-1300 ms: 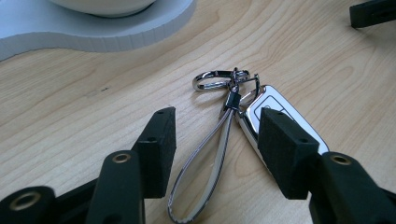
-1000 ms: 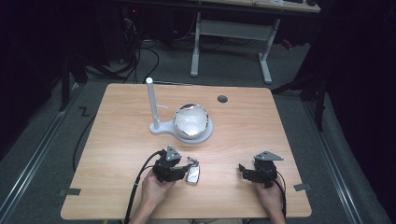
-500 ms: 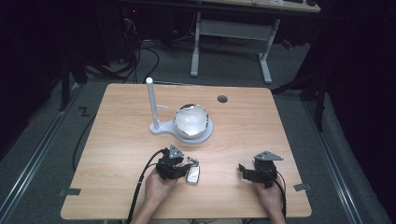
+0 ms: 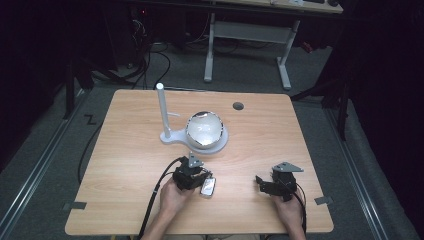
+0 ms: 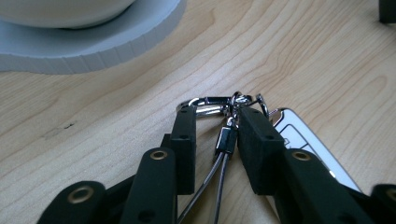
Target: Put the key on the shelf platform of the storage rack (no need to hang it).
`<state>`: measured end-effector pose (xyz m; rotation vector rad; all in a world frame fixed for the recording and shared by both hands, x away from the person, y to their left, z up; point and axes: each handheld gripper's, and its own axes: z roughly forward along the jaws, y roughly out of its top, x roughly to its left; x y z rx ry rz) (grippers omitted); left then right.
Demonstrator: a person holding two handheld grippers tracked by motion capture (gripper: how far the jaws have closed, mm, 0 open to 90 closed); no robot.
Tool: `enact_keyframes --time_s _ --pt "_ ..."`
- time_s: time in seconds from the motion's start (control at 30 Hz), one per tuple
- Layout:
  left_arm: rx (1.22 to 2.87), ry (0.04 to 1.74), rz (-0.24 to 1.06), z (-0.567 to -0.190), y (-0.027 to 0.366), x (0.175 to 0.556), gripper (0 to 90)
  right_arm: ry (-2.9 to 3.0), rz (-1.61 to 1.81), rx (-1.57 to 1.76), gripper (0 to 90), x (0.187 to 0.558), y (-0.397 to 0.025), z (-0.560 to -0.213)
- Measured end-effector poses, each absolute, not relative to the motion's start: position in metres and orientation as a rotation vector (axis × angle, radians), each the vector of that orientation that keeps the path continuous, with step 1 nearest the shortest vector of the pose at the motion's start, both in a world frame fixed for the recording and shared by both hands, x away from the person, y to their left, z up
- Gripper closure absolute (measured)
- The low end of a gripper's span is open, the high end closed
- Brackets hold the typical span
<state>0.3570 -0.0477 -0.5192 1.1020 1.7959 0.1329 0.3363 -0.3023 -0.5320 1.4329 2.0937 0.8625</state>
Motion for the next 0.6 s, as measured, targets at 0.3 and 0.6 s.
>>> enact_keyframes --time_s 0.3,0.6 --pt "1.131 1.784 0.148 -0.5232 -0.0496 0.3565 74.7 2.093 0.863 1.433 23.4 0.3363 -0.3023 -0.5320" --pt "1.151 1.780 0.136 -0.5226 -0.0474 0.3561 81.5 2.094 0.863 1.433 23.4 0.3363 -0.3023 -0.5320"
